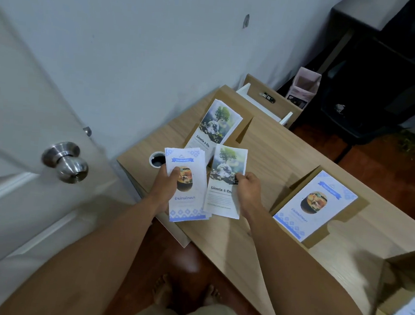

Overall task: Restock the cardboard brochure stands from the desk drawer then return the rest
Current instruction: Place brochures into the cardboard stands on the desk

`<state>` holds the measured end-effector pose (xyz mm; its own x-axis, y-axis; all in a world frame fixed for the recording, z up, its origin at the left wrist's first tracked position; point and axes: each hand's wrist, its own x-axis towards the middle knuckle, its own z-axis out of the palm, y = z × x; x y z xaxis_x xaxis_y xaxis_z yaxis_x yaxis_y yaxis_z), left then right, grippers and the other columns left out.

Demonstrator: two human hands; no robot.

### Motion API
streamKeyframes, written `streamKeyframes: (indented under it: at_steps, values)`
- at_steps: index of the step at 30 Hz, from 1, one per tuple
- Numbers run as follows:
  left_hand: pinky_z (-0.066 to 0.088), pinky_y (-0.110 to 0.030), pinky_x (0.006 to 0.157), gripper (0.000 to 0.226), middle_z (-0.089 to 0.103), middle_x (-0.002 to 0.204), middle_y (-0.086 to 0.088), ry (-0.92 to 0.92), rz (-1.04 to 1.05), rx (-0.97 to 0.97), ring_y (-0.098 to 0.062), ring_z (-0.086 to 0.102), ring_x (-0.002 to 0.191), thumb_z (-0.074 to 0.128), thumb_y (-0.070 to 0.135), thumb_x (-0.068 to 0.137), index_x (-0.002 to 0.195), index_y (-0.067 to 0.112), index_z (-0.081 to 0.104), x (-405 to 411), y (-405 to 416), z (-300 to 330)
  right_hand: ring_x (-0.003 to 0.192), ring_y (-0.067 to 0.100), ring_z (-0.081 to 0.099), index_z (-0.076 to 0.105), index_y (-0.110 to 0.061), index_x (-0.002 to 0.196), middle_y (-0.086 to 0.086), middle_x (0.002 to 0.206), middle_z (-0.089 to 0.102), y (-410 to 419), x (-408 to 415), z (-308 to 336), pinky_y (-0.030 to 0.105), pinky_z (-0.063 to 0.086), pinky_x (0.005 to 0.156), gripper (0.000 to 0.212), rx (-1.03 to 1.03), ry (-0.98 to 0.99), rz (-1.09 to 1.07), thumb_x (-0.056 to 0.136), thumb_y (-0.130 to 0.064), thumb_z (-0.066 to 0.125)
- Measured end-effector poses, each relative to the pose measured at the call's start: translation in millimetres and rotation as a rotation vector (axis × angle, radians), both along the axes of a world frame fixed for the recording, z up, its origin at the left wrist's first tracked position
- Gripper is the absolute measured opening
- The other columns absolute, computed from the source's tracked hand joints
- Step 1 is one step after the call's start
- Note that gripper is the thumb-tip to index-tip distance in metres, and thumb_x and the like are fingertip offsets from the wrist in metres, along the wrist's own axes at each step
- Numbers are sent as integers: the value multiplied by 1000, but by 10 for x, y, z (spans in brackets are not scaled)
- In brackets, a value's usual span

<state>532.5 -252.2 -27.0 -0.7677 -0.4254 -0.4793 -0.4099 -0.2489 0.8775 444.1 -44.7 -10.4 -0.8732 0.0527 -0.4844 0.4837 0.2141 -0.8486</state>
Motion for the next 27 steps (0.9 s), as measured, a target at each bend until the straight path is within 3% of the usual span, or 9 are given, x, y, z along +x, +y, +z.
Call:
streamKeyframes:
  at_steps: [2, 6, 10, 12, 15, 19, 27]
  values:
    - [62, -37, 72, 22, 72, 115, 1, 3, 8, -18, -21, 73, 101, 47, 27, 109, 128, 34, 55, 2, 92, -57, 83, 28, 70, 63, -7, 103, 14, 100, 73, 203, -25, -96, 37, 54, 70, 16, 105, 9, -9, 101, -18, 52]
    - [62, -46, 84, 23, 72, 119, -1, 5, 30, -40, -22, 73, 105, 50, 27, 107, 129, 29, 56, 36, 193, -202, 71, 18, 66, 59, -11, 107, 8, 92, 71, 378, -26, -283, 28, 46, 54, 16, 193, -42, 33, 104, -23, 49]
    - [63, -42, 70, 7, 70, 116, -3, -85, 140, -24, -21, 73, 97, 54, 31, 105, 110, 37, 55, 111, 258, -361, 81, 27, 69, 58, -12, 106, 12, 97, 72, 380, -46, -444, 31, 49, 60, 17, 223, -90, 105, 104, -25, 47]
    - [64, -50, 74, 6, 70, 116, -3, -110, 179, -16, -23, 74, 97, 54, 34, 105, 105, 39, 54, 153, 259, -444, 82, 27, 69, 58, -11, 106, 12, 97, 72, 366, -60, -503, 32, 50, 61, 18, 229, -100, 139, 103, -24, 47]
    - [62, -58, 82, 14, 70, 118, -3, -125, 207, 15, -28, 74, 102, 55, 35, 103, 117, 35, 56, 226, 262, -534, 82, 27, 70, 61, -8, 106, 12, 97, 72, 341, -89, -545, 33, 51, 61, 22, 265, -96, 177, 100, -23, 46]
    - [60, -62, 84, 24, 69, 121, -7, -151, 252, 44, -31, 73, 105, 56, 36, 102, 125, 27, 55, 317, 306, -572, 89, 34, 71, 64, 0, 105, 18, 108, 69, 315, -79, -546, 44, 59, 73, 29, 322, -51, 191, 98, -22, 45]
    - [59, -60, 89, 26, 69, 122, -8, -119, 227, 45, -30, 72, 106, 55, 35, 104, 129, 25, 54, 275, 429, -411, 102, 39, 63, 60, 5, 111, 19, 125, 52, 330, -24, -397, 54, 55, 93, 34, 454, -18, 190, 101, -24, 46]
